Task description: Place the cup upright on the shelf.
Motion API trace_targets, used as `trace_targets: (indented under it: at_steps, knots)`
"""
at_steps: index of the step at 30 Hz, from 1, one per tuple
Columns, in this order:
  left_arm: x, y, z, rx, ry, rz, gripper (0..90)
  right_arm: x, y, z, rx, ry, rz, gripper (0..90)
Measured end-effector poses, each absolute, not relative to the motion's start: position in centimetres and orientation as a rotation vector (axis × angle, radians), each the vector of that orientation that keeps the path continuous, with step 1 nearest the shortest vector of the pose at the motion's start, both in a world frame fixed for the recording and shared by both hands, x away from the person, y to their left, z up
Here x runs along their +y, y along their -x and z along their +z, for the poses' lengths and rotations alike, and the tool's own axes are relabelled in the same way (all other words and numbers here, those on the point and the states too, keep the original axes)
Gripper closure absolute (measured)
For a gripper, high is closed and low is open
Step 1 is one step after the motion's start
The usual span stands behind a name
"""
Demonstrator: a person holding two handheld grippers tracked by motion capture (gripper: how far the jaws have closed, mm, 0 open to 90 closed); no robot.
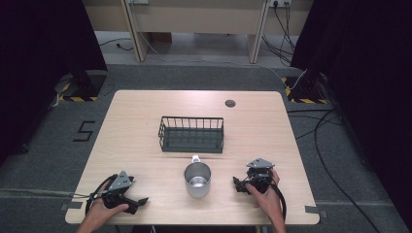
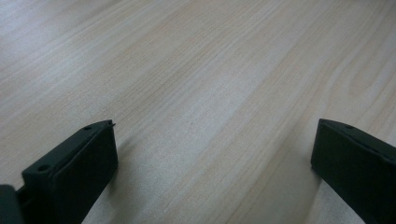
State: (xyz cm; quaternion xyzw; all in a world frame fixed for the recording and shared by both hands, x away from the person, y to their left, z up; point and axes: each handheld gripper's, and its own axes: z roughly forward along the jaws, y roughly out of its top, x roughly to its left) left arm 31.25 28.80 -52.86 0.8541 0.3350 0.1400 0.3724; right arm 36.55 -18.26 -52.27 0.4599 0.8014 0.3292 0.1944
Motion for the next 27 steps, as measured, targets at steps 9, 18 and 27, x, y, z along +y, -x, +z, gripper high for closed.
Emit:
trace_targets:
  at_steps: [9,18,27]
  knots:
    - [28.8,-31.2,-52.9,0.859,-2.190,0.359,0.0,-18.2,-36.3,-52.2,2.259,-1.267,0.930,2.9]
    - [28.8,-31.2,-52.9,0.859,-2.190,0.359,0.0,-17.8,-34.8,-51.0,2.244,-1.170,1.084,15.6]
    - [28.8,-31.3,-52.9,0.859,-2.190,0.359,0.0,-16.8,-34.2,-48.9,2.192,-1.096,1.209,19.8]
